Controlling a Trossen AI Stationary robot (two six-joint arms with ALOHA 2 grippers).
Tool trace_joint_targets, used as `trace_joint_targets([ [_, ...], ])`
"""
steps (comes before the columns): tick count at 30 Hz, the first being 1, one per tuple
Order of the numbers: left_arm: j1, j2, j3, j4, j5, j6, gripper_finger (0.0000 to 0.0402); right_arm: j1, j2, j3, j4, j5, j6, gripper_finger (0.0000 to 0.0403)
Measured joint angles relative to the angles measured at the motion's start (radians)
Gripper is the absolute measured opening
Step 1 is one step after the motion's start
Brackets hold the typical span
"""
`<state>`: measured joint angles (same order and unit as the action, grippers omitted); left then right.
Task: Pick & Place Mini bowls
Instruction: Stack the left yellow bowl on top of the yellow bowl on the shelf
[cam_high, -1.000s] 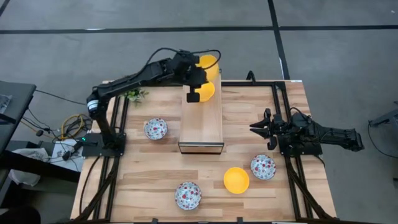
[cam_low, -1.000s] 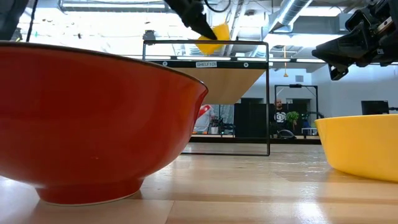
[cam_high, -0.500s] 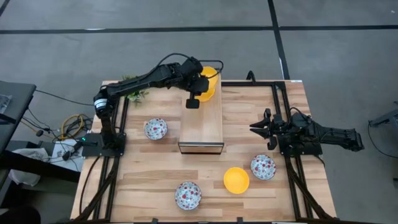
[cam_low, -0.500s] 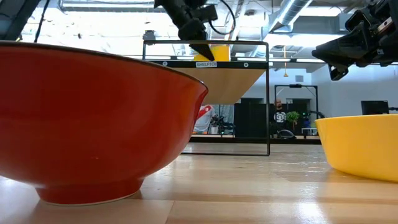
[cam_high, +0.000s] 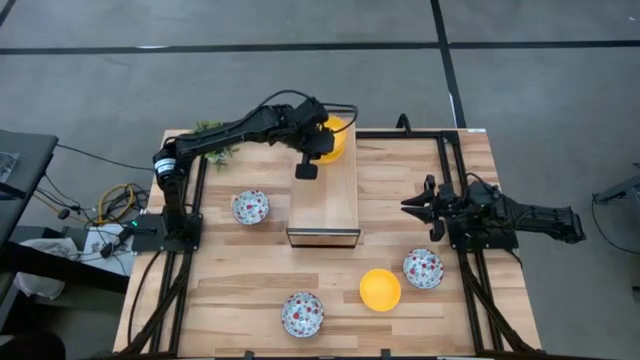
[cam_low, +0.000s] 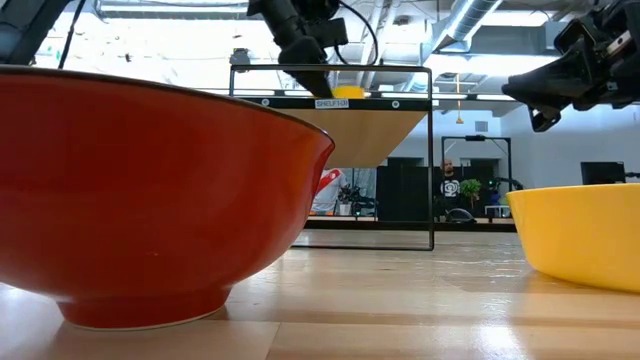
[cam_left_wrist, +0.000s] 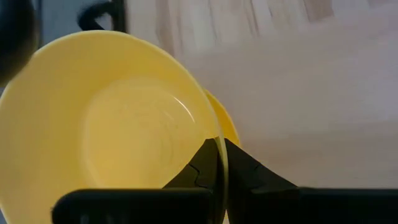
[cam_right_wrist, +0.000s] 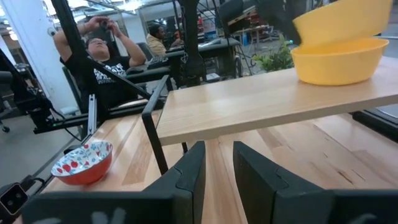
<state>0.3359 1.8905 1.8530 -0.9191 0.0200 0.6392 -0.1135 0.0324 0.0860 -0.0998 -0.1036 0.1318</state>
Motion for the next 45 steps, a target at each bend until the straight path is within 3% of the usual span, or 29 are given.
trace_joint_targets([
  [21,-0.005,0.000,-0.003,0.001,0.003,0.007,0.0011,0.000,0.000,0.000,-0.012,0.000,-0.001,0.0071],
  [45,-0.009,0.000,-0.003,0.017,0.003,0.011,0.0096,0.000,0.000,0.000,-0.012,0.000,0.000,0.0071],
])
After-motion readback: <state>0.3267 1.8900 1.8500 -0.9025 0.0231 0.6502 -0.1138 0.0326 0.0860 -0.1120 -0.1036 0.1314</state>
